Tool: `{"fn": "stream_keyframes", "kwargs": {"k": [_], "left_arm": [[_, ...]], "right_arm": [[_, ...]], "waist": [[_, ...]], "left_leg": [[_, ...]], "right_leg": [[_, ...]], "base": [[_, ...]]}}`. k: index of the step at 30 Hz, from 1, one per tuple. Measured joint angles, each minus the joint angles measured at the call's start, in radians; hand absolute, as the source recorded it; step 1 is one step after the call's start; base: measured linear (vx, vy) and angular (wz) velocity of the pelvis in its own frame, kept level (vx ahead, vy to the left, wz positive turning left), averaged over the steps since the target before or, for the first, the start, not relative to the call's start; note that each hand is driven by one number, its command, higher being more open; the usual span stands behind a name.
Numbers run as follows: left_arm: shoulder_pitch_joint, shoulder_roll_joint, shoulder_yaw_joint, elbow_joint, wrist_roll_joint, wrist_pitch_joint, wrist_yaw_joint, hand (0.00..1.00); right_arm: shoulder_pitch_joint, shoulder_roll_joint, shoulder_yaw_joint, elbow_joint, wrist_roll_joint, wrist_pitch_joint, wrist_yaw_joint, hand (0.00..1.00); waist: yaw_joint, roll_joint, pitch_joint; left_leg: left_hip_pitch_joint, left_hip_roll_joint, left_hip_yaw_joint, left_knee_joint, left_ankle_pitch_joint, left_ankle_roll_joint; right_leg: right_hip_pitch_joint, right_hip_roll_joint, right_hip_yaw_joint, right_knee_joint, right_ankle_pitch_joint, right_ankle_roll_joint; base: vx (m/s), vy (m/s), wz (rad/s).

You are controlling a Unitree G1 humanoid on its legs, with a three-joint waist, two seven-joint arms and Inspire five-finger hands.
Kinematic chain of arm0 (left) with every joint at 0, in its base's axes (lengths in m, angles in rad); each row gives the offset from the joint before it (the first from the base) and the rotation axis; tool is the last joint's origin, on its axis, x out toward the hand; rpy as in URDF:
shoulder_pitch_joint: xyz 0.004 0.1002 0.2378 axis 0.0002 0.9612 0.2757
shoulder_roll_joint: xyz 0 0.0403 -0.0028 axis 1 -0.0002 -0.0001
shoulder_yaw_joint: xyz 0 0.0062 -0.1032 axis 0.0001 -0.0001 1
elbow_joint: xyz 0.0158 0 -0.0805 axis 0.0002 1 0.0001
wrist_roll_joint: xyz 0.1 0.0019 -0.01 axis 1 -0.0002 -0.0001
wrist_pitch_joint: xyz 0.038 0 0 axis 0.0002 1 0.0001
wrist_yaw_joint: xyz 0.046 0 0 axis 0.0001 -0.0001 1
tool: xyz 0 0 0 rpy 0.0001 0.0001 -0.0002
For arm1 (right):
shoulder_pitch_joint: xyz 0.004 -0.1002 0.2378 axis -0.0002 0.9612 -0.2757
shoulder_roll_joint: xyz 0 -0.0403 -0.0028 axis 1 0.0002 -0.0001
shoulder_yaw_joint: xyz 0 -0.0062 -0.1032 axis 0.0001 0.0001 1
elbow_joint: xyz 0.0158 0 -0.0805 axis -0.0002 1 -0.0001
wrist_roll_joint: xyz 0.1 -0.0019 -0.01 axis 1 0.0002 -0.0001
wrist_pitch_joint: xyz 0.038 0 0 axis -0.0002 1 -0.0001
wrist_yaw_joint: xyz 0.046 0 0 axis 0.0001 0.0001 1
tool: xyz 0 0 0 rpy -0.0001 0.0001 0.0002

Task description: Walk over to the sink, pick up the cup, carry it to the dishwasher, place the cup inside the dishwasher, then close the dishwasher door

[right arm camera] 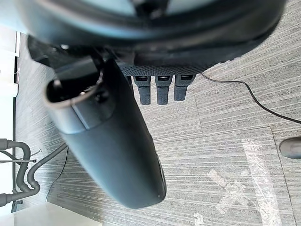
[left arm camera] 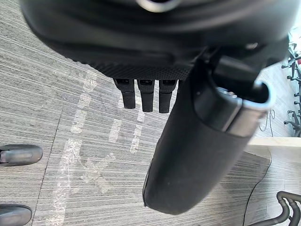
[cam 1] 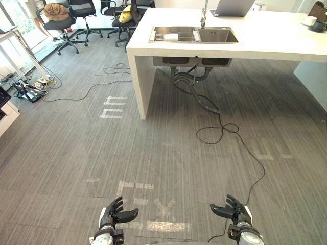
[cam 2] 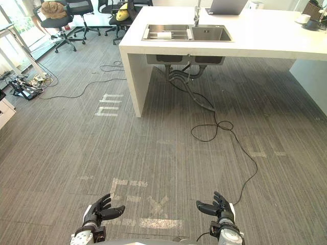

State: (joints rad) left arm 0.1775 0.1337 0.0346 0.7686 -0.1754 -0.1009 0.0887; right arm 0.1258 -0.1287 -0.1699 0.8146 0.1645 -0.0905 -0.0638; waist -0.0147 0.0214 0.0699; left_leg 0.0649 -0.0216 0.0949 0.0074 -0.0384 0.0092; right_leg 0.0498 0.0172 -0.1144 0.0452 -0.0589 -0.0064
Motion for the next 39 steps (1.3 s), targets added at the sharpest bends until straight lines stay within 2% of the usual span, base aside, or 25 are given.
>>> {"fn": "stream_keyframes", "kwargs": {"k": [22, 29, 32, 34, 36, 38, 39], "left_arm": [[0.0, -0.014, -0.004, 0.01, 0.0, 0.0, 0.0, 0.9], [-0.002, -0.014, -0.004, -0.063, 0.0, 0.0, 0.0, 0.9], [-0.007, -0.012, -0.003, -0.081, 0.0, -0.001, 0.001, 0.9], [0.004, -0.011, -0.001, -0.12, -0.001, -0.001, 0.009, 0.9], [0.007, -0.011, -0.001, -0.142, -0.001, -0.001, 0.019, 0.9], [0.009, -0.01, -0.001, -0.176, -0.002, -0.001, 0.021, 0.9], [0.008, -0.01, -0.001, -0.181, -0.003, -0.001, 0.021, 0.9]], "right_arm": [[-0.001, 0.004, 0.011, -0.009, 0.009, 0.0, -0.001, 0.9], [-0.007, 0.004, 0.01, -0.057, 0.009, -0.001, -0.003, 0.9], [-0.009, 0.005, 0.01, -0.083, 0.009, -0.001, -0.003, 0.9], [-0.025, 0.003, 0.01, -0.103, 0.008, -0.001, -0.006, 0.9], [-0.041, 0.002, 0.009, -0.103, 0.008, -0.001, -0.012, 0.9], [-0.048, 0.0, 0.009, -0.102, 0.007, 0.0, -0.021, 0.9], [-0.046, -0.004, 0.009, -0.099, 0.006, 0.0, -0.023, 0.9]], "waist": [[0.0, -0.007, 0.004], [0.0, -0.011, 0.008], [0.0, -0.013, 0.024], [0.012, -0.012, 0.037], [0.016, -0.011, 0.046], [0.021, -0.014, 0.057], [0.021, -0.013, 0.058]], "left_leg": [[-0.001, -0.003, -0.003, -0.027, 0.011, 0.002], [-0.015, -0.003, 0.001, -0.027, 0.009, 0.0], [-0.027, -0.002, 0.007, 0.011, -0.021, 0.0], [-0.076, 0.01, 0.046, 0.097, -0.078, 0.002], [-0.1, 0.015, 0.064, 0.142, -0.107, 0.005], [-0.128, 0.018, 0.09, 0.21, -0.154, 0.02], [-0.135, 0.015, 0.098, 0.243, -0.181, 0.026]], "right_leg": [[-0.001, 0.0, -0.003, -0.025, 0.01, -0.001], [-0.018, 0.0, 0.001, -0.022, 0.008, -0.002], [-0.036, -0.001, 0.007, 0.016, -0.016, -0.009], [-0.089, 0.002, 0.046, 0.076, -0.054, -0.005], [-0.119, 0.003, 0.063, 0.118, -0.075, -0.006], [-0.175, -0.003, 0.086, 0.232, -0.139, 0.012], [-0.201, -0.013, 0.087, 0.31, -0.177, 0.035]], "base": [[0.0, 0.0, 0.0], [0.0, 0.001, -0.01], [0.0, -0.002, -0.08], [-0.01, -0.007, -0.44], [0.02, 0.003, -0.4], [0.08, 0.03, -0.33], [0.12, 0.041, -0.27]]}}
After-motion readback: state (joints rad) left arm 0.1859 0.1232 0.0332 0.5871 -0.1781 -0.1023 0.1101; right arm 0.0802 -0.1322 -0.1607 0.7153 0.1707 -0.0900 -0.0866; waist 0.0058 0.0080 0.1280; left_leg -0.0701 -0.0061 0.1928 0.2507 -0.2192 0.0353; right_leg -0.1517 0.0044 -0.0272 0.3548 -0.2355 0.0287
